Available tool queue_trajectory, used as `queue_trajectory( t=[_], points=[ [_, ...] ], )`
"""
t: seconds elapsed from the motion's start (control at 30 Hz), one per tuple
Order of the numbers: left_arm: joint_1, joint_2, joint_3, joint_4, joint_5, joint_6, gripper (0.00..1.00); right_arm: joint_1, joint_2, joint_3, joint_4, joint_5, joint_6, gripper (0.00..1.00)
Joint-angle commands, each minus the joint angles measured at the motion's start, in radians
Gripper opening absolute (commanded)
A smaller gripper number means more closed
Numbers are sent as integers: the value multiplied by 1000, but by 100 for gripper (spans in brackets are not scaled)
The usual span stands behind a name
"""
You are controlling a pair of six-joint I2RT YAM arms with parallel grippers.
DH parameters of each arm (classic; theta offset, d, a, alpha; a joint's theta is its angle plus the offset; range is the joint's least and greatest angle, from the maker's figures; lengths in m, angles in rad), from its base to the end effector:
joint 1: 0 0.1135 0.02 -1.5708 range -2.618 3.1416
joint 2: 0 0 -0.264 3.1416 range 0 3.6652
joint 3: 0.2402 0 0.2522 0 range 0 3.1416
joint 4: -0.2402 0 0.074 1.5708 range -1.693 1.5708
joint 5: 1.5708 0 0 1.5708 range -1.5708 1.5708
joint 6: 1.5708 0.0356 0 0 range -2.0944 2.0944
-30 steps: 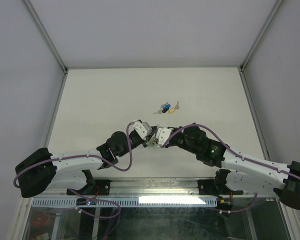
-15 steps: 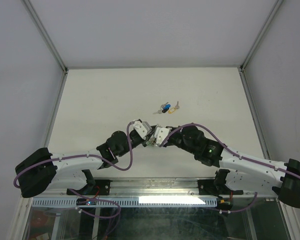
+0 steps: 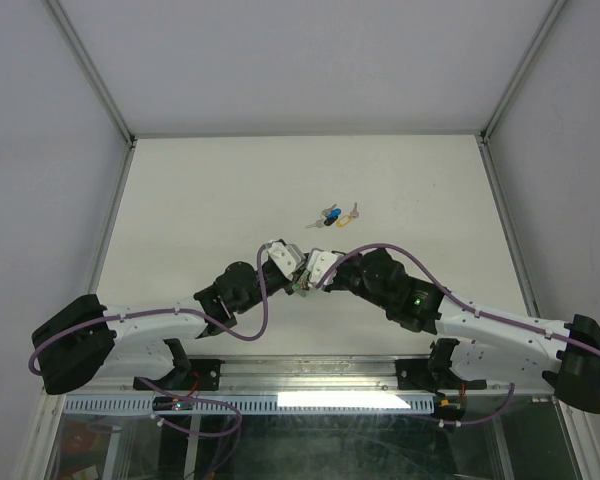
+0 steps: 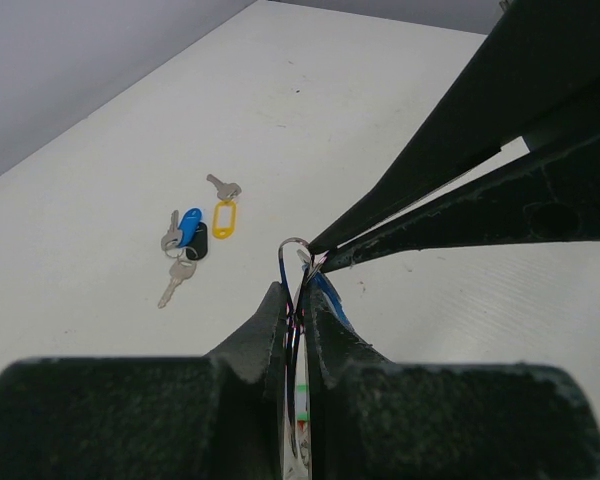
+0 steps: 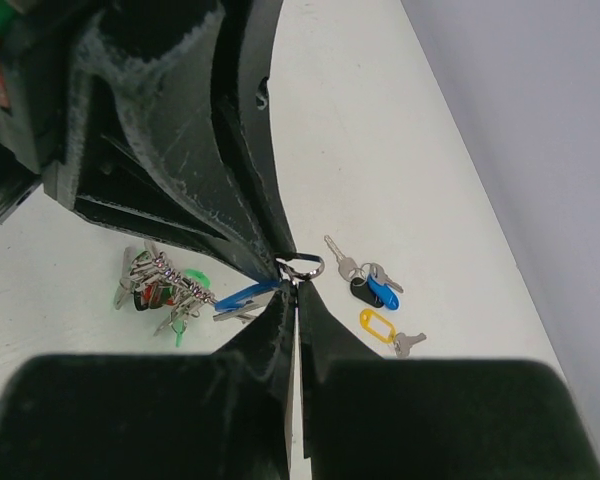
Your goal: Put the keys on the keyring
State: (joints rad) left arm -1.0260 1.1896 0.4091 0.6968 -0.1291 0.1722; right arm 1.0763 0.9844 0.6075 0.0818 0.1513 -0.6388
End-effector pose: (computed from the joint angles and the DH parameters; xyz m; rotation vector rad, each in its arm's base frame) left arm 0.1319 -0.2089 0.2197 0.8644 1.4430 -0.5406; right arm 0.1130 0.1983 0.2673 -1.3401 1.2978 0.1618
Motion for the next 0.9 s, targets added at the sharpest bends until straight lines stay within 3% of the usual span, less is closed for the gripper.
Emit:
queue_trajectory(
  t=[0.0, 0.87],
  points=[
    [-5, -2, 34, 65, 72, 0, 0, 6, -8, 26, 125, 56, 42, 0],
    [-5, 17, 55, 25, 115, 15, 0, 5, -42, 1, 223, 179, 101, 0]
  ],
)
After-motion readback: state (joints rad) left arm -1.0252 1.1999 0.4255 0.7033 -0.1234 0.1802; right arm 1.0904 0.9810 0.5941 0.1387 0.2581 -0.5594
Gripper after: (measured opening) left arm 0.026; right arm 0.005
